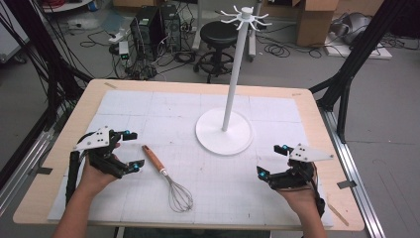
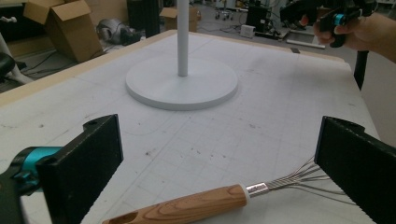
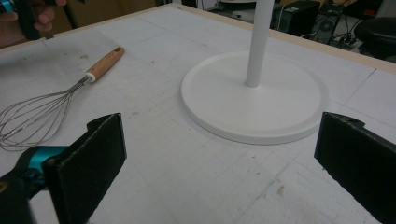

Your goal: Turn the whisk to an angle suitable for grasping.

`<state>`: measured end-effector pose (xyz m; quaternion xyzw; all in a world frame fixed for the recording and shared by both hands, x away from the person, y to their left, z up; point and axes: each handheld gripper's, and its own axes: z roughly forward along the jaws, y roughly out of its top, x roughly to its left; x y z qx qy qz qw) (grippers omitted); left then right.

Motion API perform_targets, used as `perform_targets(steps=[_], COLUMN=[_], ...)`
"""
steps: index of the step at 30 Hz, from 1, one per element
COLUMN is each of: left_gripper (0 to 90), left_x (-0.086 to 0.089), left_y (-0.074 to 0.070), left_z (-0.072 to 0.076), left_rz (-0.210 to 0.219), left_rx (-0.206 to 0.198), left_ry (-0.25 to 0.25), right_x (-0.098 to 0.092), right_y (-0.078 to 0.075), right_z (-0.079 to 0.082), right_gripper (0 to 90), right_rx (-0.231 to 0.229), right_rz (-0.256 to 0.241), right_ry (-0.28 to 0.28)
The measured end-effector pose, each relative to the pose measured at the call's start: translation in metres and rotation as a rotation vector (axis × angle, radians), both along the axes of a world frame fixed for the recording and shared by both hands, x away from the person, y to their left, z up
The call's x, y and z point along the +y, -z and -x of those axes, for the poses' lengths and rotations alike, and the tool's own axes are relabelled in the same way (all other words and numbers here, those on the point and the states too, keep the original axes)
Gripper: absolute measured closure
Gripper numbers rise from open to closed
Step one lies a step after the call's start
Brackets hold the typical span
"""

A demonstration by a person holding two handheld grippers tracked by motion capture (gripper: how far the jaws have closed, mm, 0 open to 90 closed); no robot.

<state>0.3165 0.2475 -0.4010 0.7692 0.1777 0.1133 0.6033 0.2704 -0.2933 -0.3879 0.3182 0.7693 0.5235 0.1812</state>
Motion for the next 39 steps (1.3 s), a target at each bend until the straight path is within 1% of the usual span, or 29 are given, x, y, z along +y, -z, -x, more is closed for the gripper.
perform_targets(steps=[2,4,5,11,13,17,19,20,21,22,23,24,25,26,27,28,30,31,32,33,35,36,37,38,39], left_gripper=[1.7,1.7,1.7,1.7,1.7,1.7,1.7,1.7,1.7,1.7,1.7,1.7,1.8,1.7,1.7,1.7,1.8,1.8,1.8,1.8,1.7,1.8,1.8,1.8,1.8], left_x=[-0.001,-0.003,-0.003,-0.001,0.000,-0.001,-0.004,-0.007,-0.007,-0.010,-0.015,-0.015,-0.017,-0.022,-0.022,-0.026,-0.029,-0.033,-0.033,-0.036,-0.037,-0.038,-0.039,-0.041,-0.042], left_y=[0.001,0.002,0.002,0.000,0.000,-0.001,-0.005,-0.009,-0.009,-0.011,-0.012,-0.012,-0.013,-0.014,-0.014,-0.016,-0.019,-0.022,-0.022,-0.024,-0.026,-0.026,-0.026,-0.027,-0.027], left_z=[0.000,0.000,0.000,0.001,-0.001,-0.003,-0.003,-0.004,-0.004,-0.004,-0.007,-0.007,-0.009,-0.012,-0.012,-0.016,-0.019,-0.023,-0.023,-0.025,-0.028,-0.029,-0.030,-0.031,-0.031], left_rz=[-0.003,-0.025,-0.028,-0.015,-0.011,-0.016,-0.032,-0.060,-0.060,-0.072,-0.082,-0.082,-0.099,-0.128,-0.128,-0.149,-0.168,-0.197,-0.197,-0.218,-0.227,-0.226,-0.246,-0.274,-0.287], left_rx=[0.002,0.007,0.005,0.002,0.001,0.019,0.010,0.006,0.006,-0.001,0.001,0.001,0.004,0.006,0.006,0.006,0.012,0.020,0.020,0.021,0.023,0.031,0.038,0.040,0.040], left_ry=[-0.001,0.003,0.002,-0.001,-0.009,-0.024,-0.015,-0.015,-0.015,-0.006,0.001,0.001,0.004,0.006,0.006,0.010,0.021,0.032,0.032,0.033,0.046,0.047,0.049,0.050,0.056], right_x=[0.000,0.001,0.001,0.000,-0.001,-0.002,-0.003,-0.004,-0.004,-0.004,-0.004,-0.004,-0.003,-0.003,-0.003,-0.003,-0.003,-0.004,-0.004,-0.004,-0.005,-0.005,-0.005,-0.004,-0.004], right_y=[0.000,0.004,0.005,0.003,0.003,0.005,0.008,0.008,0.008,0.009,0.009,0.009,0.008,0.008,0.008,0.007,0.007,0.007,0.008,0.008,0.008,0.008,0.008,0.008,0.008], right_z=[0.000,-0.001,-0.001,0.002,0.002,0.000,-0.001,-0.001,-0.001,-0.001,-0.001,-0.001,-0.001,-0.001,-0.001,-0.001,-0.001,-0.001,-0.001,-0.001,-0.001,-0.001,-0.001,-0.001,-0.001], right_gripper=[1.3,1.2,1.3,1.3,1.3,1.3,1.3,1.3,1.3,1.3,1.3,1.3,1.3,1.2,1.2,1.3,1.3,1.3,1.3,1.3,1.2,1.2,1.3,1.2,1.2], right_rx=[0.005,0.017,0.017,0.017,0.015,0.021,0.032,0.037,0.037,0.038,0.037,0.037,0.035,0.034,0.034,0.032,0.031,0.032,0.032,0.032,0.036,0.035,0.034,0.037,0.037], right_rz=[-0.002,0.006,0.010,0.005,0.006,0.015,0.014,0.013,0.013,0.015,0.017,0.017,0.014,0.014,0.014,0.014,0.014,0.016,0.016,0.016,0.015,0.015,0.016,0.015,0.015], right_ry=[0.001,0.000,-0.003,0.003,0.005,0.008,0.014,0.015,0.015,0.016,0.017,0.017,0.015,0.014,0.014,0.012,0.013,0.014,0.015,0.015,0.017,0.017,0.016,0.014,0.014])
